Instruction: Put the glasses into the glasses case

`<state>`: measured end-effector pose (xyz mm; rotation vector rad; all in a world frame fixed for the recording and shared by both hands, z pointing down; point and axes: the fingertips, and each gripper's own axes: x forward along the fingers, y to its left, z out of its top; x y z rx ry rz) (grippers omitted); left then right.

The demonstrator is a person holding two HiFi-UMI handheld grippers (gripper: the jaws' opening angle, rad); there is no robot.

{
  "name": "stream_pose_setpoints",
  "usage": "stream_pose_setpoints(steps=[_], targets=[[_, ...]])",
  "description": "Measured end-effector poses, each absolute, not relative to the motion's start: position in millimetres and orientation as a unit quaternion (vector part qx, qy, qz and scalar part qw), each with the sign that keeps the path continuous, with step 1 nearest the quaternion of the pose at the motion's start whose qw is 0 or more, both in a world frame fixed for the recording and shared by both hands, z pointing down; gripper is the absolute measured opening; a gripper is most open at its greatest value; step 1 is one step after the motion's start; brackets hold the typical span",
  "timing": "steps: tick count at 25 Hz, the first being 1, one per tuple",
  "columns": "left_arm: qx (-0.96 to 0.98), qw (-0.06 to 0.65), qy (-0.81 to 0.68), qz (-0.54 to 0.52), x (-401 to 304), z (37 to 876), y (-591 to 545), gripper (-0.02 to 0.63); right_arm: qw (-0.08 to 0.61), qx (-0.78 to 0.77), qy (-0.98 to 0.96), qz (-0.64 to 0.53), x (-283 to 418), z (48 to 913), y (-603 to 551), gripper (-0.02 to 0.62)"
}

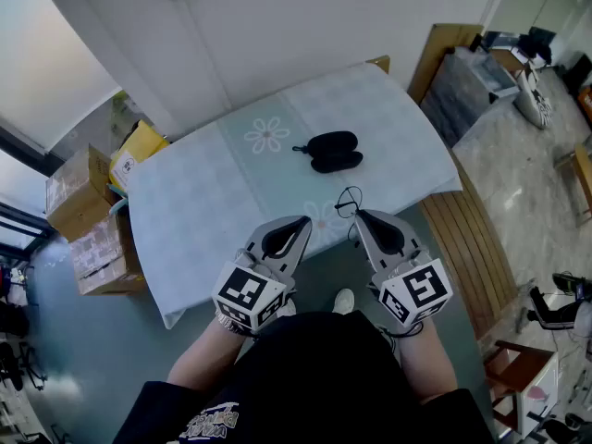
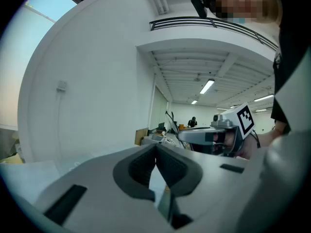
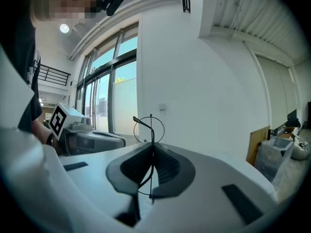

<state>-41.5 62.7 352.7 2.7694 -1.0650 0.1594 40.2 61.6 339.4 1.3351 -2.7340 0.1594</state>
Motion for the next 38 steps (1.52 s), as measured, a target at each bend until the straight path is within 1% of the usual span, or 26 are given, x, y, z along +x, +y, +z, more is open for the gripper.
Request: stream_pose_setpoints(steps=[22,38], targets=[[0.926,0.087,-0.362,0.061,-34,356,75,0.028,0.030,0.427,-0.901,0.064,48,340,69,0.026],[0.919,0.094,-0.376,0.073,2,366,77,0.028,0.023,0.418,-0.905,0.079,88,350,63,0.026]])
